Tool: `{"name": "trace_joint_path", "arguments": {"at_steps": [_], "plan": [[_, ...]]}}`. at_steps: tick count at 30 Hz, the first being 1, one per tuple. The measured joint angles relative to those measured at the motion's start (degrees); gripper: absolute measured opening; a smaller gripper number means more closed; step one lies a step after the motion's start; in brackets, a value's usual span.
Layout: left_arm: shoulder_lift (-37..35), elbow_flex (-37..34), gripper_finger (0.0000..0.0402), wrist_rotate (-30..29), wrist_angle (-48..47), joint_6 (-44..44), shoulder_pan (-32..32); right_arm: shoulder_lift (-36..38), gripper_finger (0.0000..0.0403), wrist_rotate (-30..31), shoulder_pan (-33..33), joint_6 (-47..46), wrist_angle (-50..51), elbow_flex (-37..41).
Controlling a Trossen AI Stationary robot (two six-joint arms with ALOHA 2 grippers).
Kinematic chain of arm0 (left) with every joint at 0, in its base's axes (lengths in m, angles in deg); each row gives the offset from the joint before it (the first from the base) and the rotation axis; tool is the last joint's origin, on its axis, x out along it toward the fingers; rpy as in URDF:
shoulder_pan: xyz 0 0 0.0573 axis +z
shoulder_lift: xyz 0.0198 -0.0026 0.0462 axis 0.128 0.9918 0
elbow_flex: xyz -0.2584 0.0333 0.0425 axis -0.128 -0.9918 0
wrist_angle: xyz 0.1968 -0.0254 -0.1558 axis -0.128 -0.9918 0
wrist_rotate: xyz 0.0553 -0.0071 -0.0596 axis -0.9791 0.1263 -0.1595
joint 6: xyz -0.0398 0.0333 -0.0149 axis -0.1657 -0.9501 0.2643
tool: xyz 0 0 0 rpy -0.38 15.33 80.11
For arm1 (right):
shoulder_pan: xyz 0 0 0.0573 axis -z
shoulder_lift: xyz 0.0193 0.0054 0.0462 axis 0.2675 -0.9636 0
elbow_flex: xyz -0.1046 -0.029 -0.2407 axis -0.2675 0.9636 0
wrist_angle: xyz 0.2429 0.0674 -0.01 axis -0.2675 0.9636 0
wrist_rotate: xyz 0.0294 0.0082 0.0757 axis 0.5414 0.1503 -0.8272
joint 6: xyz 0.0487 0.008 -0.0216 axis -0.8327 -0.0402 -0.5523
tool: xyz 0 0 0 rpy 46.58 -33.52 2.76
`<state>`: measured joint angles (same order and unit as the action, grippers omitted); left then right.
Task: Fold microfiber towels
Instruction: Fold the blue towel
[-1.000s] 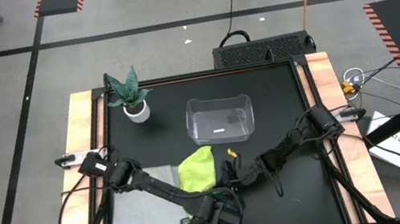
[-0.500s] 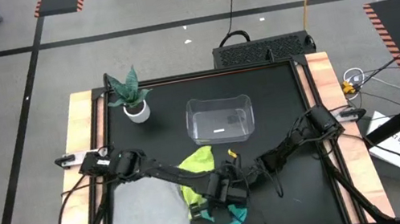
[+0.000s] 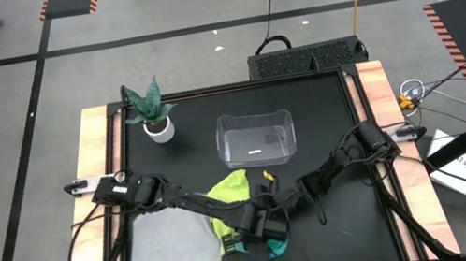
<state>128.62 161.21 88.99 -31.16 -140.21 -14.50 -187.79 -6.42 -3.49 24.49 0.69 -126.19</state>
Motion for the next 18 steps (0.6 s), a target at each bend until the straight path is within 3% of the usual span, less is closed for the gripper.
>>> {"name": "trace_joint_path", "arguments": {"at_steps": [8, 14, 18], "plan": [[-0.9, 0.0, 0.0003, -1.0, 1.5, -3.8, -3.2, 0.1, 0.0073, -2.2, 1.3, -2.4, -9.7, 6.5], [-0.9, 0.0, 0.0003, 2.5, 3.5, -5.1, -1.3, 0.1, 0.0073, -6.7, 3.2, -3.2, -10.7, 6.6], [-0.9, 0.0, 0.0003, 5.5, 3.6, -6.5, 0.5, 0.0, 0.0073, -5.0, 3.2, -2.0, -11.2, 6.6]]}}
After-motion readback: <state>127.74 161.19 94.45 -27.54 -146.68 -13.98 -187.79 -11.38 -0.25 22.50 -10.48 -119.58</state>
